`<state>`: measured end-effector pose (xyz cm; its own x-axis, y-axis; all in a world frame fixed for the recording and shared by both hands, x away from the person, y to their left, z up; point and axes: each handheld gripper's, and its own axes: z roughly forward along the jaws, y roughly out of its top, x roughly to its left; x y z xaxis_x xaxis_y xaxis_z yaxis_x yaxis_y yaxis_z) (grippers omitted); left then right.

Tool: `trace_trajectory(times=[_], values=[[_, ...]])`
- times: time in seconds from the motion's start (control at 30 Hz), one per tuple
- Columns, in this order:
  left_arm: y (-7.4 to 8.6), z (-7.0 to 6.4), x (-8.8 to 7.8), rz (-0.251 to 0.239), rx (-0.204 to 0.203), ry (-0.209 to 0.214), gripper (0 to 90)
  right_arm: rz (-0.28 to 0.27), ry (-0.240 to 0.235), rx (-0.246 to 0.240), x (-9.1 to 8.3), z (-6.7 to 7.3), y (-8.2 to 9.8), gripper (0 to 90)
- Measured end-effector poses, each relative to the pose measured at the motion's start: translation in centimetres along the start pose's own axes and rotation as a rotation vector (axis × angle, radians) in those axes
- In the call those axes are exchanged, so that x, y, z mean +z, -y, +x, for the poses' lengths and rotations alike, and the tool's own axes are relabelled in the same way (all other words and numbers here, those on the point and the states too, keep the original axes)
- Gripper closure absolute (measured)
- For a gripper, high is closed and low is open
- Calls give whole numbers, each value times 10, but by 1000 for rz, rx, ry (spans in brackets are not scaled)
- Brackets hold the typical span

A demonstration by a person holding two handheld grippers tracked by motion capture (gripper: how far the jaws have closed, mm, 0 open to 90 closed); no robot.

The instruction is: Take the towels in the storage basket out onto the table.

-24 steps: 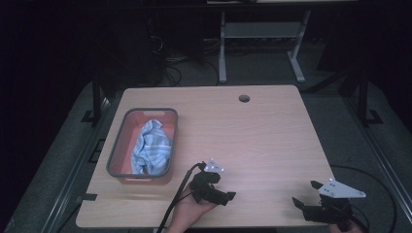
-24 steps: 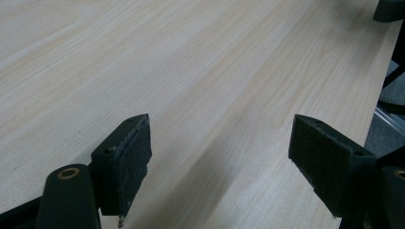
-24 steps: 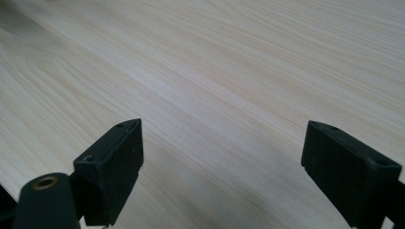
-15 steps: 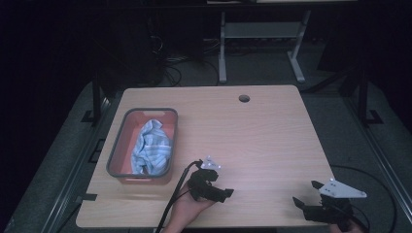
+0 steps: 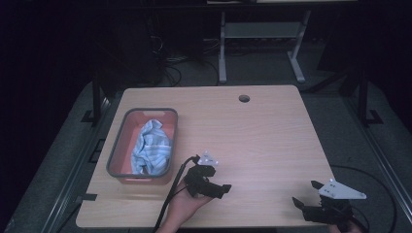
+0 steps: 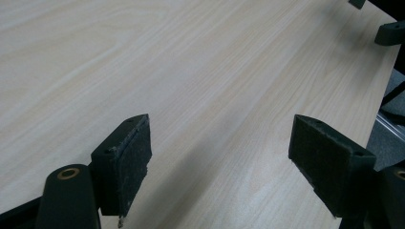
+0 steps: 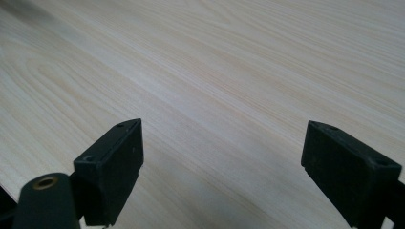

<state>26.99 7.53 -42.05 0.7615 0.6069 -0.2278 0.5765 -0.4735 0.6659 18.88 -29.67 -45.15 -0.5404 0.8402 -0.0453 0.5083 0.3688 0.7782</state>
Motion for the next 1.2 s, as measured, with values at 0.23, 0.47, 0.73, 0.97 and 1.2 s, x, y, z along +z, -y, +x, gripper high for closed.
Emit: trace_trajectory(times=[0.23,0.47,0.73,0.97,1.2], values=[[-7,6,-15,-25,-14,-17,220,1,0,0,0,1,0,137],[-15,11,-25,-27,-19,-29,218,1,3,-1,0,2,-1,137],[-28,15,-36,-34,-14,-52,219,4,16,8,1,2,-1,137],[-38,24,-39,4,-17,-57,218,4,19,5,0,1,-1,137],[-51,31,-53,11,-5,-75,208,0,20,11,-1,0,0,137]])
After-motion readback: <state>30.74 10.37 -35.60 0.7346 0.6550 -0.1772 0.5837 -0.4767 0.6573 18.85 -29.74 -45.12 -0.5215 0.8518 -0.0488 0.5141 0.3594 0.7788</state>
